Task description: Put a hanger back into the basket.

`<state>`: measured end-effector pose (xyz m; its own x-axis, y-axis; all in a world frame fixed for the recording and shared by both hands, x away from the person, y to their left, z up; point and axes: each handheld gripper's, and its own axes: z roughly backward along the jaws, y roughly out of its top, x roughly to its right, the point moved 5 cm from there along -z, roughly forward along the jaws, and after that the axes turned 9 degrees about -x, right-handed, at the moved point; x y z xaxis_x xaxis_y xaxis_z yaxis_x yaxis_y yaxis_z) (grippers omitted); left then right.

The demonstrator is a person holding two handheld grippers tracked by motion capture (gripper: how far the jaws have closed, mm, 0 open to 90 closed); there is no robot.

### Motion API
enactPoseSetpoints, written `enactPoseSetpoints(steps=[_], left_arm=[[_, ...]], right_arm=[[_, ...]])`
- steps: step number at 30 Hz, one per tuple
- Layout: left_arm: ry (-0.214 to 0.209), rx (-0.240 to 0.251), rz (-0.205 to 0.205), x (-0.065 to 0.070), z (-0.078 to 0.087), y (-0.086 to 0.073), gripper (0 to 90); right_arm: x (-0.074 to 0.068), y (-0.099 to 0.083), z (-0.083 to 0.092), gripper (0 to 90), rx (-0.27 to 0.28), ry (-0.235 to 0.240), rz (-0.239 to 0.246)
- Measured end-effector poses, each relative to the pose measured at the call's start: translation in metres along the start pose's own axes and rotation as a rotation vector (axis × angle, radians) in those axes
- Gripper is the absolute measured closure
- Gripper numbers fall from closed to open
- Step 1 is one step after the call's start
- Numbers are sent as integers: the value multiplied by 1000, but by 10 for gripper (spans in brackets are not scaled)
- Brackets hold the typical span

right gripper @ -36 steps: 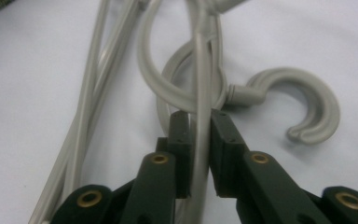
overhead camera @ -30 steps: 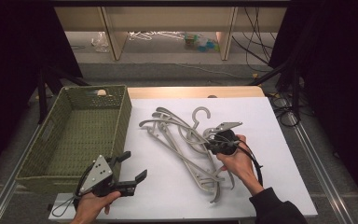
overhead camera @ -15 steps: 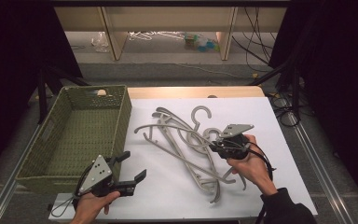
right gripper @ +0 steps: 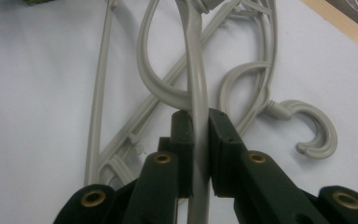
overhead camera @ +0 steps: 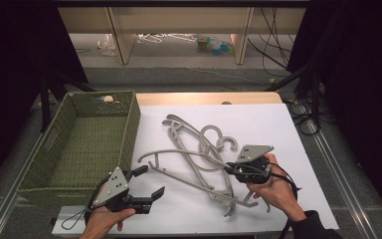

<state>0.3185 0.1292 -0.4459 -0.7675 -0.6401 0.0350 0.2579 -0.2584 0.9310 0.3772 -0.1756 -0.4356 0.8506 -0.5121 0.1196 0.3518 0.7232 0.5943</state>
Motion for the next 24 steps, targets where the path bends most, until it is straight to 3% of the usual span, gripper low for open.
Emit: enactPoseSetpoints(steps=[4,6,12,16,22,23,24], left_arm=[[-25,-33,4,6,-6,4,156],[-21,-50,-17,7,-11,9,157],[-5,-77,-27,1,-18,24,169],[-8,-123,-48,-2,-31,35,211],[-47,-177,-85,-1,-47,44,245],[-53,-186,-75,-1,-50,44,254],[-58,-193,-94,-1,-52,44,266]], right_arm=[[-4,0,3,824,6,4,13],[-7,0,4,825,12,-7,19],[-11,0,5,825,1,5,42],[-15,-1,6,825,-7,5,76],[-19,0,8,825,-5,5,103],[-19,0,8,824,-5,4,106],[-20,-1,9,825,-5,4,110]])
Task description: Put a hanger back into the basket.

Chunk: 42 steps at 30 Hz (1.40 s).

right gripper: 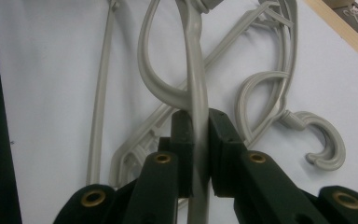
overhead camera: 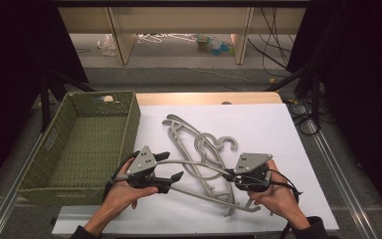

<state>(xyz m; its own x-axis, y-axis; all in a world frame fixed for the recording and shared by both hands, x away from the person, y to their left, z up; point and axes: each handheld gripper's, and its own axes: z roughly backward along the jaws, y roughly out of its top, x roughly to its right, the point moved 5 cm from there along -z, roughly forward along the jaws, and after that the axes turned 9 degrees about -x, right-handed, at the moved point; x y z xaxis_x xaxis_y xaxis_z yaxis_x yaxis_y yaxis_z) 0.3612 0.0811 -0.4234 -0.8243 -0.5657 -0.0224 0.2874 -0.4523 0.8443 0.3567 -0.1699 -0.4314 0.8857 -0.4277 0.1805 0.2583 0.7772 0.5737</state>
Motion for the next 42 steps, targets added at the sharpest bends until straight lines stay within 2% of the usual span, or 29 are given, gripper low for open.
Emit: enactPoseSetpoints(steps=[1,2,4,5,7,10,13,16,18,19,25,27,29,31,32,35,38,39,41,42], left_arm=[[-6,-7,-9,-1,-2,1,270],[-11,-6,0,0,-4,2,274],[-18,-12,2,0,-6,2,305],[-19,-20,-15,-1,-8,4,305],[-26,-38,-22,0,-14,5,311],[-54,-64,-55,3,-20,6,351],[-60,-82,-73,6,-23,7,406],[-89,-122,-121,10,-28,5,449],[-85,-146,-149,11,-30,4,469],[-90,-142,-155,12,-32,4,489],[-104,-189,-217,15,-35,2,608],[-111,-199,-230,15,-36,1,626],[-129,-226,-264,18,-35,-1,700],[-133,-231,-264,21,-35,-1,718],[-133,-254,-286,22,-33,-1,728],[-147,-272,-281,24,-29,1,736],[-162,-267,-268,27,-24,2,754],[-164,-272,-268,27,-21,2,769],[-174,-271,-260,29,-19,3,776],[-185,-267,-244,30,-19,3,800]], right_arm=[[-1,0,0,825,-1,4,4],[-1,0,0,825,6,-6,5],[-3,0,1,825,-2,3,17],[-3,0,1,825,-2,3,17],[-5,1,1,825,-3,11,27],[-7,2,2,825,-1,10,37],[-10,3,2,824,5,9,54],[-12,4,3,825,7,10,63],[-13,4,3,824,1,24,78],[-14,4,3,824,0,24,77],[-18,6,3,824,0,44,99],[-18,6,2,824,3,36,113],[-19,5,2,824,-1,54,130],[-19,5,1,824,4,51,140],[-20,4,1,823,0,64,157],[-19,4,0,820,9,75,159],[-18,4,1,803,26,82,156],[-17,5,1,778,42,83,132],[-16,5,1,764,48,88,121],[-12,5,2,715,66,67,85]])
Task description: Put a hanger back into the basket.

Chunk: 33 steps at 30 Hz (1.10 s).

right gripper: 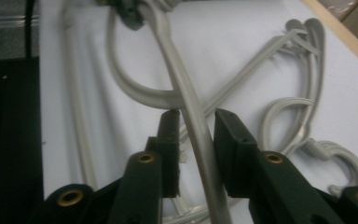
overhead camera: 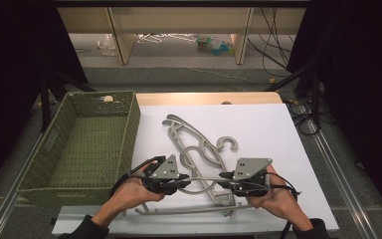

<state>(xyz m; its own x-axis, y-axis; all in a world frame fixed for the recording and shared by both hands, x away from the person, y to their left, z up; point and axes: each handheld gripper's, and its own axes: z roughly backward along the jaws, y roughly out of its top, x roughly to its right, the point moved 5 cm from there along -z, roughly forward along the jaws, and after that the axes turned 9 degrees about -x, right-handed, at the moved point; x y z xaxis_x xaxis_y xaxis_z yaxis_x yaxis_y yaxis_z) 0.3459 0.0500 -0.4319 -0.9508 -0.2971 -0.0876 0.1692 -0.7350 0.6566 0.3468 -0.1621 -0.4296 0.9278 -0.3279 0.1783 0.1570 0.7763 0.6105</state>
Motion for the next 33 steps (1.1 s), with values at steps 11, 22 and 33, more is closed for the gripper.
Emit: enactPoseSetpoints(steps=[11,22,33], left_arm=[[35,-4,123,-14,8,-7,812],[82,35,241,-31,30,-8,809],[109,107,289,-40,50,-7,807]], right_arm=[[13,10,13,432,141,-118,-167],[0,12,19,375,220,-92,-228],[-15,0,7,336,201,-52,-263]])
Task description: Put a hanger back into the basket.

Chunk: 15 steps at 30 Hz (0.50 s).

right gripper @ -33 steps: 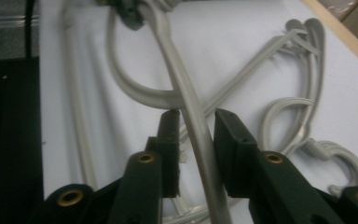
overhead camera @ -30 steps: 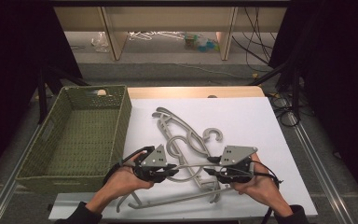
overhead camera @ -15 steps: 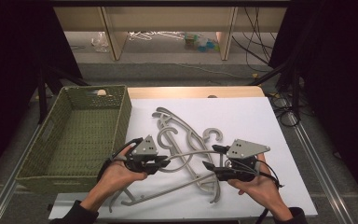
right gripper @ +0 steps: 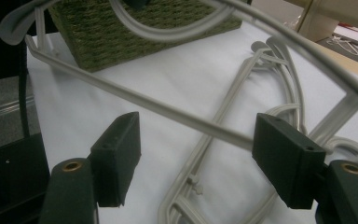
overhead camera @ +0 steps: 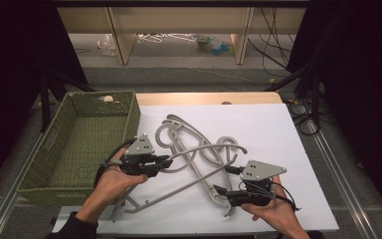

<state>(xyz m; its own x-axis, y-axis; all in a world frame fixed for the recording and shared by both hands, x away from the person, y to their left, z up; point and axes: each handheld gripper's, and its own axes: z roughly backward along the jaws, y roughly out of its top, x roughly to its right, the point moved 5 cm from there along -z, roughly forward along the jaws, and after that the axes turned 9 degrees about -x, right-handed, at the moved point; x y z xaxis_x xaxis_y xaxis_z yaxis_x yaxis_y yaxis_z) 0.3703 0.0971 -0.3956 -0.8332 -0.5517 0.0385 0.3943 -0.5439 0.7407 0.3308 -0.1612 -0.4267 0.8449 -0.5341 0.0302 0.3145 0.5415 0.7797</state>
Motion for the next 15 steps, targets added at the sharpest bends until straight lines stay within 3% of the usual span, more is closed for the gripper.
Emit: enactPoseSetpoints(steps=[2,8,15], left_arm=[[5,8,-6,-1,3,2,806],[-5,66,37,-5,23,11,805],[-4,105,59,-8,43,25,803]], right_arm=[[1,-3,0,326,12,-6,-9],[4,-10,3,283,39,-28,-59],[8,-18,3,236,18,-38,-93]])
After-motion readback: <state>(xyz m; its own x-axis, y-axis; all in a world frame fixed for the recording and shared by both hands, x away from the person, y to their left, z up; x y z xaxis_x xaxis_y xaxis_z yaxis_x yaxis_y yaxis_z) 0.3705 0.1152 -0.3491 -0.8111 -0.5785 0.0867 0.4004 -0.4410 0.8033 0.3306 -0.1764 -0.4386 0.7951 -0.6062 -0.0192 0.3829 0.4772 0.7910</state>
